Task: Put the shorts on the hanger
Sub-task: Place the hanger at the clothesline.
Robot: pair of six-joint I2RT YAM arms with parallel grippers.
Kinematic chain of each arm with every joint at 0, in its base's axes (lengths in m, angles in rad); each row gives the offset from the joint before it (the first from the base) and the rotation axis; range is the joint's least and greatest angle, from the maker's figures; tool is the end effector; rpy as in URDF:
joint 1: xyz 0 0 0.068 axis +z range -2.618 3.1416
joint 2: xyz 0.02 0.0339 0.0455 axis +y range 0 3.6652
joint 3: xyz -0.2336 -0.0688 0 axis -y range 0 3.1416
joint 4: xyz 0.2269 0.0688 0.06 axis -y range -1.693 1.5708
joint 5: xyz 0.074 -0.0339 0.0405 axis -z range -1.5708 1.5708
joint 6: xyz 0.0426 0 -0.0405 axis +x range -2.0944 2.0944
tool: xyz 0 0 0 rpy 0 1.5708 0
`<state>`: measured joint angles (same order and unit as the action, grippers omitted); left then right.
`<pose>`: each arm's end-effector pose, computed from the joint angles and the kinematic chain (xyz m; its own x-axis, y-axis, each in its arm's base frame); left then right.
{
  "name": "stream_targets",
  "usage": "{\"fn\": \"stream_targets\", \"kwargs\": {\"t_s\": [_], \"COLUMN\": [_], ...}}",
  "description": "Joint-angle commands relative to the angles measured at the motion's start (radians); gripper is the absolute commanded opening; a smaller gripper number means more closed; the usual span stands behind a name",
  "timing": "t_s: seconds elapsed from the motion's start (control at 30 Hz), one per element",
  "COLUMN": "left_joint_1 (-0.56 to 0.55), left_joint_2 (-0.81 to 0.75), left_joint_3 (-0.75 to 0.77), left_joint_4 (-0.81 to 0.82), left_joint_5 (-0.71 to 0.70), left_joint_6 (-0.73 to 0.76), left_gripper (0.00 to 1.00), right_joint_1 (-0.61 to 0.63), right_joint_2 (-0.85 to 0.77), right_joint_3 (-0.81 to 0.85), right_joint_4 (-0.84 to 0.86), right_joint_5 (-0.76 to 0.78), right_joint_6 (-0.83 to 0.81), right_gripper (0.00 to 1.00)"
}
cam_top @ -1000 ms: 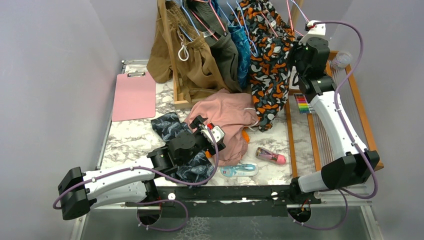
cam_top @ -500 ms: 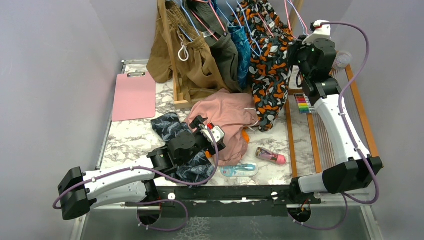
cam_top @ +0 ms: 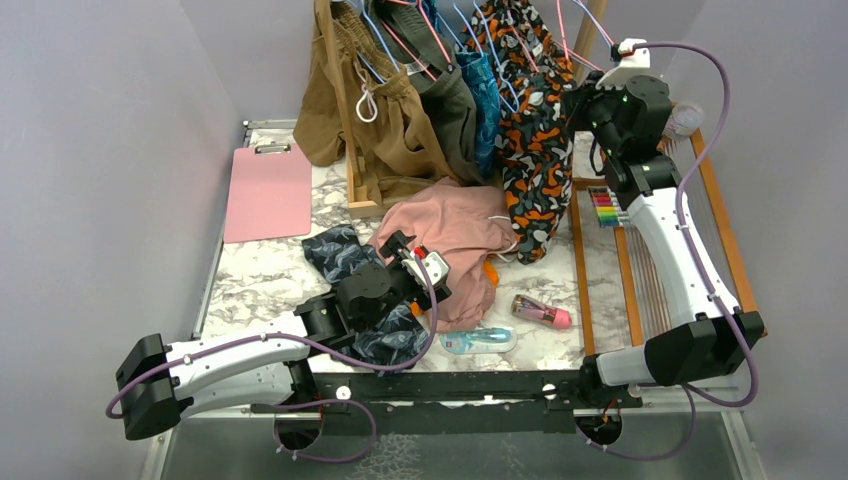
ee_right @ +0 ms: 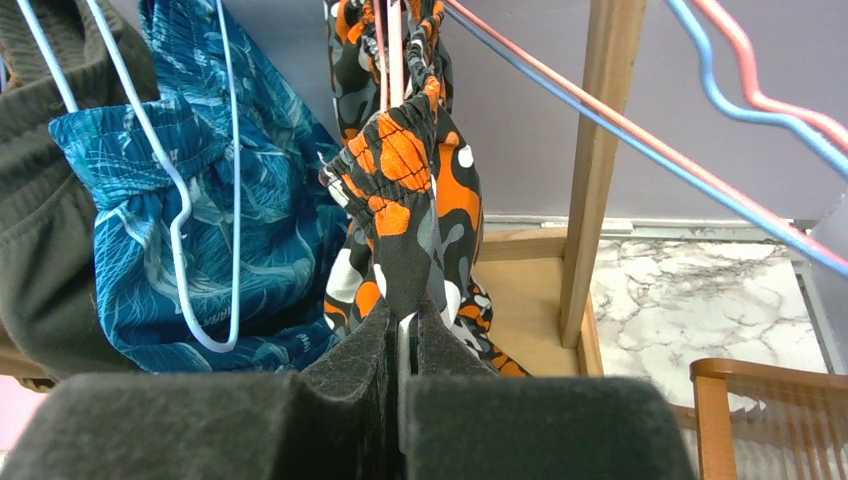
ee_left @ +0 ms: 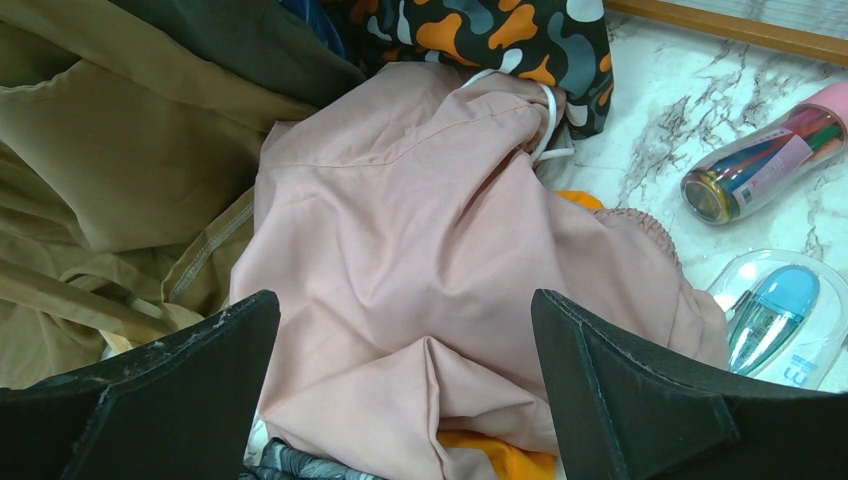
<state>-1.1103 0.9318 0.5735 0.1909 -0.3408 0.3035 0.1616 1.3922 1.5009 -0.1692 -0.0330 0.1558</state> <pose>0.1135 -0.1968 0.2586 0.1379 0.3559 -0.9243 0.6881 0.6368 0.3478 0.3096 0.0519 0.4206 -0.0890 0.1426 -0.9858 -0.1817 0.9708 0.1569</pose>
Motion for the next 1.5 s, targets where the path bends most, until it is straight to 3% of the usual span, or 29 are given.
{"fn": "stream_targets", "kwargs": {"t_s": [0.0, 0.37, 1.0, 1.03, 1.1, 1.17, 1.3, 1.47], "left_joint_1": [-0.006, -0.006, -0.006, -0.006, -0.006, -0.006, -0.006, -0.006], "left_joint_2": [0.000, 0.003, 0.011, 0.010, 0.009, 0.008, 0.005, 0.001], "left_joint_3": [0.020, 0.019, 0.022, 0.022, 0.022, 0.022, 0.020, 0.014], "left_joint_4": [0.010, 0.010, 0.005, 0.005, 0.005, 0.006, 0.010, 0.019], "left_joint_5": [0.016, 0.005, 0.011, 0.011, 0.010, 0.010, -0.001, -0.043], "left_joint_6": [-0.005, -0.001, 0.000, 0.000, -0.001, -0.003, -0.004, 0.003], "left_gripper": [0.99, 0.99, 0.99, 0.99, 0.99, 0.99, 0.99, 0.99], "right_joint_1": [-0.002, -0.002, 0.015, 0.015, 0.015, 0.014, 0.015, 0.016], "right_joint_2": [-0.017, -0.033, 0.014, 0.006, -0.015, -0.043, -0.117, -0.215], "right_joint_3": [-0.017, 0.004, -0.027, -0.035, -0.051, -0.064, -0.072, -0.050], "right_joint_4": [0.091, 0.266, 0.121, 0.117, 0.104, 0.087, 0.048, -0.054], "right_joint_5": [-0.039, 0.029, -0.133, -0.133, -0.134, -0.124, -0.077, 0.023], "right_joint_6": [-0.032, -0.001, -0.011, -0.006, 0.002, 0.014, 0.040, 0.102], "right_gripper": [0.01, 0.01, 0.02, 0.08, 0.33, 0.50, 0.73, 0.95]}}
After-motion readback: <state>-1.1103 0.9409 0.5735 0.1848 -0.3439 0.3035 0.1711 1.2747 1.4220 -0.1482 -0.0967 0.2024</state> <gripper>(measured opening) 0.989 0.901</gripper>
